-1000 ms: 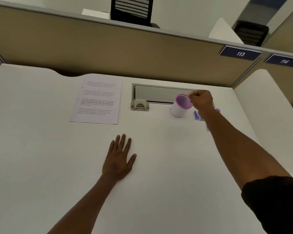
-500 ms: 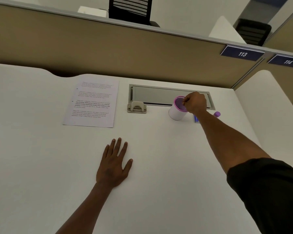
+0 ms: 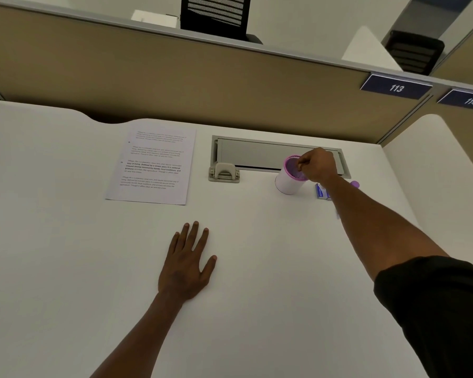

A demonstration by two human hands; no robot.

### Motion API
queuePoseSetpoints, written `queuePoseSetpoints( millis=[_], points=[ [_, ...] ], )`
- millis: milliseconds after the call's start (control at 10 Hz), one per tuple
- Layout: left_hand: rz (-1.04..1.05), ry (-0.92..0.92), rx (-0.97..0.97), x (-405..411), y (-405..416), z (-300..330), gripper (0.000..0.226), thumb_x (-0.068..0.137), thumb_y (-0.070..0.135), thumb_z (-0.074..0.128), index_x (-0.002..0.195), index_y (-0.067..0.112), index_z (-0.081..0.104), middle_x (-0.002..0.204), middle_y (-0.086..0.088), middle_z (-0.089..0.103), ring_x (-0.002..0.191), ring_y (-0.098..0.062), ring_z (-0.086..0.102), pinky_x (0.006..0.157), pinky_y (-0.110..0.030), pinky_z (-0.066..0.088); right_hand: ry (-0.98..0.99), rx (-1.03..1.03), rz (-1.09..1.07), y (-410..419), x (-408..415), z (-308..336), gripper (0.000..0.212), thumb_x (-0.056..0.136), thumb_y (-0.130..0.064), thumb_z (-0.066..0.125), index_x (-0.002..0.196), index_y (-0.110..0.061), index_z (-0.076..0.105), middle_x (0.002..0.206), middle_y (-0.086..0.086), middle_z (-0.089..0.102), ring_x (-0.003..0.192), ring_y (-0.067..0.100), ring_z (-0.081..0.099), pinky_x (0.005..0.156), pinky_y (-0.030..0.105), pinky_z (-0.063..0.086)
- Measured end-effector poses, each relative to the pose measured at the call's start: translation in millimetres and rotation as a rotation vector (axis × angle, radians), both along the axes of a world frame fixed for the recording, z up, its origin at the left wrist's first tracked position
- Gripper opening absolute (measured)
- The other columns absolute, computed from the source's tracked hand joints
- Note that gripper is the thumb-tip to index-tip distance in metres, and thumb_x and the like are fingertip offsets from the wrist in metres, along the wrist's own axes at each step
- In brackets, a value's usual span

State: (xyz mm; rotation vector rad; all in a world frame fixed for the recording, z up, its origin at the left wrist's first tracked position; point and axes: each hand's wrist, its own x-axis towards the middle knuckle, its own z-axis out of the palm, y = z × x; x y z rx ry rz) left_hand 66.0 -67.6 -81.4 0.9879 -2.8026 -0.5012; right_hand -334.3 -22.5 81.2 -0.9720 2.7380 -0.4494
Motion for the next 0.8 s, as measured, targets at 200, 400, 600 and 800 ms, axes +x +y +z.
queuePoseSetpoints(
  millis=[200,400,600,800],
  points=[
    [0.006,-0.005,-0.005,-0.1,0.4,-1.1,0.072,0.098,0.06,0.031,0.159,0.029,0.008,0.168,0.002,-0.001,0.155,-0.018,-0.005,0.125,-0.041,0.007,0.003,-0.036,-0.013,2.6,2.9,1.3,0.017,0.075,-0.019,0.078,0.091,-0.015,0.079,0.093,0.004,0.075,0.092,0.023,0.068,0.086,0.038,0.057],
    [0.006,-0.002,-0.016,0.6,0.3,-2.5,0.072,0.098,0.06,0.031,0.159,0.029,0.008,0.168,0.001,-0.001,0.155,-0.018,-0.005,0.125,-0.04,0.005,0.04,-0.11,0.011,3.5,7.9,1.5,0.021,0.09,-0.015,0.061,0.104,-0.01,0.076,0.107,0.009,0.074,0.103,0.027,0.065,0.091,0.037,0.052],
    [-0.013,-0.031,-0.005,2.0,1.3,5.6,0.07,0.099,0.06,0.027,0.159,0.029,0.008,0.168,0.001,-0.002,0.155,-0.018,-0.005,0.124,-0.039,0.003,0.19,-0.107,0.066,10.8,30.9,5.4,0.022,0.09,-0.018,0.059,0.103,-0.012,0.075,0.104,0.011,0.074,0.096,0.031,0.067,0.084,0.036,0.053],
    [-0.019,-0.007,0.073,4.0,-0.8,15.8,0.071,0.099,0.065,0.022,0.159,0.027,0.013,0.168,0.001,0.0,0.155,-0.018,-0.005,0.126,-0.039,0.009,0.189,-0.278,0.217,19.3,95.4,-9.3,0.038,0.087,-0.035,0.067,0.118,-0.013,0.066,0.116,0.007,0.069,0.108,0.025,0.061,0.095,0.035,0.045]
  ],
)
